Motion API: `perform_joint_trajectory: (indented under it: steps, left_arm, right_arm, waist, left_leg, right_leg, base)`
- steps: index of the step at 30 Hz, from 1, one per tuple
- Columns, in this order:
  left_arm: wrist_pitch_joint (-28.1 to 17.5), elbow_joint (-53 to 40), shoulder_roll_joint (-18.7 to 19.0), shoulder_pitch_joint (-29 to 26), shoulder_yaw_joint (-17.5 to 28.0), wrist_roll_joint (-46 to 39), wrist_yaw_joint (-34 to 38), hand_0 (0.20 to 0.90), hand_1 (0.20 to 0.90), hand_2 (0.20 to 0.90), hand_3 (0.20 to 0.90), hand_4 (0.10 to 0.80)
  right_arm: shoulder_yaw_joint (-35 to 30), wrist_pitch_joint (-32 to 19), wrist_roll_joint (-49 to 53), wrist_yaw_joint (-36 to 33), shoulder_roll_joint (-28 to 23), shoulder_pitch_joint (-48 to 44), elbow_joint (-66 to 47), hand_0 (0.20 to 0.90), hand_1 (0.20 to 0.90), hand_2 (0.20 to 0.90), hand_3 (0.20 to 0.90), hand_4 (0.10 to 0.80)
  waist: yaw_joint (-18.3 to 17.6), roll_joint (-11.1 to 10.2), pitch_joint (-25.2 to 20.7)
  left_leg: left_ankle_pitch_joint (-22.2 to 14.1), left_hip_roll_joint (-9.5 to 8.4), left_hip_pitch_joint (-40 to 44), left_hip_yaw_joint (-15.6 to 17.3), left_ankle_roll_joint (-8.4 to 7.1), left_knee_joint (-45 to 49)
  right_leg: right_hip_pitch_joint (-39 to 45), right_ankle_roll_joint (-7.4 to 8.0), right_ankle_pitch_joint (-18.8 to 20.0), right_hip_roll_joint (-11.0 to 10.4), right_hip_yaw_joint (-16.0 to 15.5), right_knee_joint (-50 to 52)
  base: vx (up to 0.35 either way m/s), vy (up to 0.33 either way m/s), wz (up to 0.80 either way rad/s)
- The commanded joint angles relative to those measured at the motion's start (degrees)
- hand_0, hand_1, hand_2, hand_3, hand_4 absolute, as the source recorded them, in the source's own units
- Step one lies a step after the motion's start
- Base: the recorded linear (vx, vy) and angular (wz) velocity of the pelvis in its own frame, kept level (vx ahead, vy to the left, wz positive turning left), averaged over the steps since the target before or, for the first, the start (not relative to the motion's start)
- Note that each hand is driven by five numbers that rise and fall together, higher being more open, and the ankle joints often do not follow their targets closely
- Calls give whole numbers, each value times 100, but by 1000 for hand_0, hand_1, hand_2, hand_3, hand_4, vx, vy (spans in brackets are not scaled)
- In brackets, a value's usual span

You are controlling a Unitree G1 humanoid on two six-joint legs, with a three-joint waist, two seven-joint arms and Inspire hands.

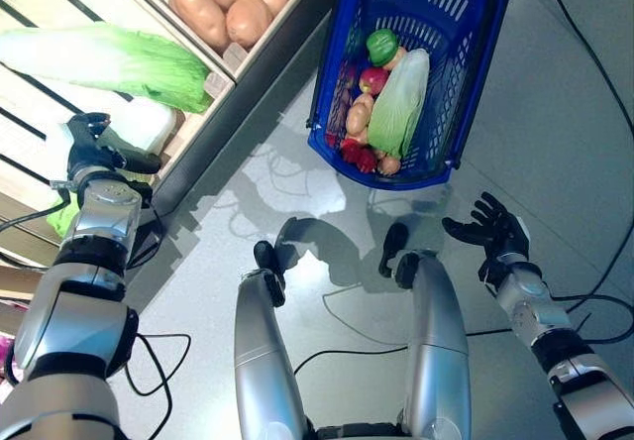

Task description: Put vegetables into the basket

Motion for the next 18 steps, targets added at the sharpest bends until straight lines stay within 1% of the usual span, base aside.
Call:
perform_joint_trajectory:
  steps: [1, 6, 12, 15, 18]
  left_arm:
    - [-226, 161, 235, -593, -104, 88, 124, 300, 300, 300, 300, 400]
    - [-299, 171, 257, -600, -56, 10, 103, 300, 300, 300, 300, 400]
    - [-438, 131, 290, -467, 53, -171, -8, 300, 300, 300, 300, 400]
    - [-592, 96, 287, -259, 183, -232, -115, 300, 300, 300, 300, 400]
    - [-703, 33, 278, -77, 262, -253, -191, 300, 300, 300, 300, 400]
  right_arm:
    - [-504, -634, 126, -199, -89, 62, -86, 900, 900, 900, 900, 800]
    - [-548, -671, 159, -190, -84, 59, -62, 900, 900, 900, 900, 800]
    - [-586, -679, 114, -196, -26, 97, -69, 900, 900, 900, 900, 800]
    - [-586, -706, 94, -176, 76, 154, -23, 900, 900, 900, 900, 800]
    - [-576, -740, 20, -205, 159, 225, -74, 900, 900, 900, 900, 800]
  waist:
    - [-66, -207, -27]
    - [-67, -190, -27]
    - [-69, -136, -27]
    - [-61, -80, -27]
    - [-57, -48, -27]
  left_leg:
    - [-467, 16, 34, 143, 221, 283]
    - [-439, 24, 171, 165, 207, 219]
    - [-364, 50, 539, 240, 163, 23]
    - [-264, 66, 1014, 359, 119, -211]
    - [-188, 55, 1345, 429, 109, -369]
  right_leg:
    - [431, 258, -199, -338, 259, 171]
    - [559, 255, -197, -334, 263, 121]
    - [899, 258, -193, -326, 262, -31]
    - [1362, 254, -154, -342, 205, -242]
    - [1685, 254, -109, -349, 173, -381]
  base:
    - [-19, -32, -5]
    - [-14, -28, 7]
    - [-3, -10, 2]
    - [4, -35, 0]
    - [21, -45, -3]
